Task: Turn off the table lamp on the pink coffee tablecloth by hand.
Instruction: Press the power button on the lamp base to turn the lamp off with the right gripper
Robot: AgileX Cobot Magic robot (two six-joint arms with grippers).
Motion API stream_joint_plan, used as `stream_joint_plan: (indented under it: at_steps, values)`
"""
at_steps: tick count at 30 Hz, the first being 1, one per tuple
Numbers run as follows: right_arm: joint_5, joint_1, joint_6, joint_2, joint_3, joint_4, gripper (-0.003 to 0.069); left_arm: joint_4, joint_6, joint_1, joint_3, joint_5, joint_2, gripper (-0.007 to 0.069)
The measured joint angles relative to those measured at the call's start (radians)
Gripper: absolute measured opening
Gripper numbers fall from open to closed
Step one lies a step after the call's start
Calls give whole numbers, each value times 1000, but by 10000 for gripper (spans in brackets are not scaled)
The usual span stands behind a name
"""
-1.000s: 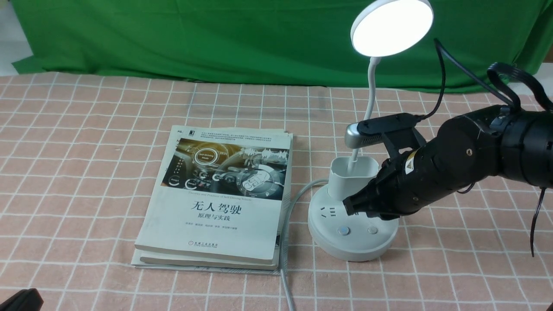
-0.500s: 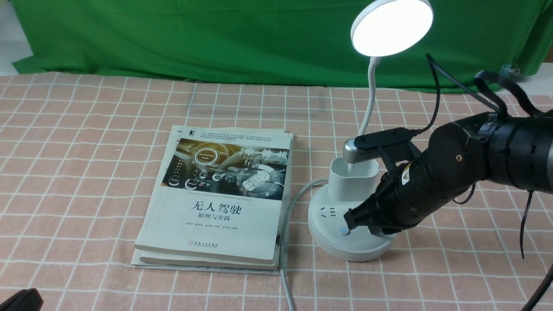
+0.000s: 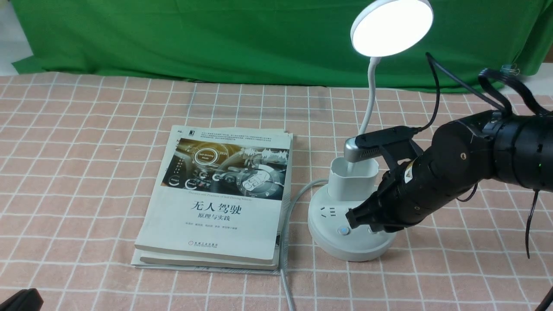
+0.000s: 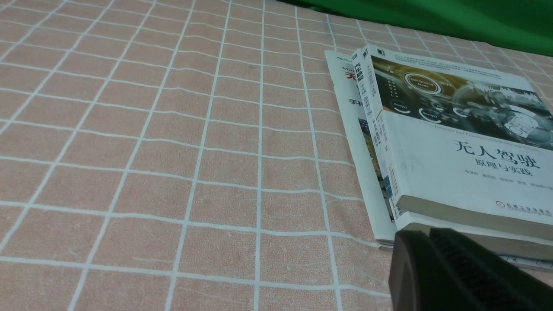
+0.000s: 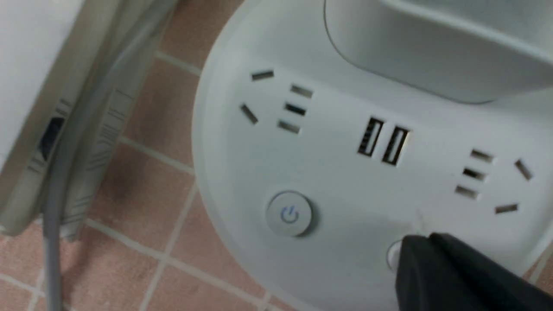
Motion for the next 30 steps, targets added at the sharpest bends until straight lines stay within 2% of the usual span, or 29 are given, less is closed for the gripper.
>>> stream_joint_plan:
  at_steps: [30]
  values:
    - [-13, 0, -22, 12, -5, 21, 49, 0, 0, 0, 0, 0, 0, 6]
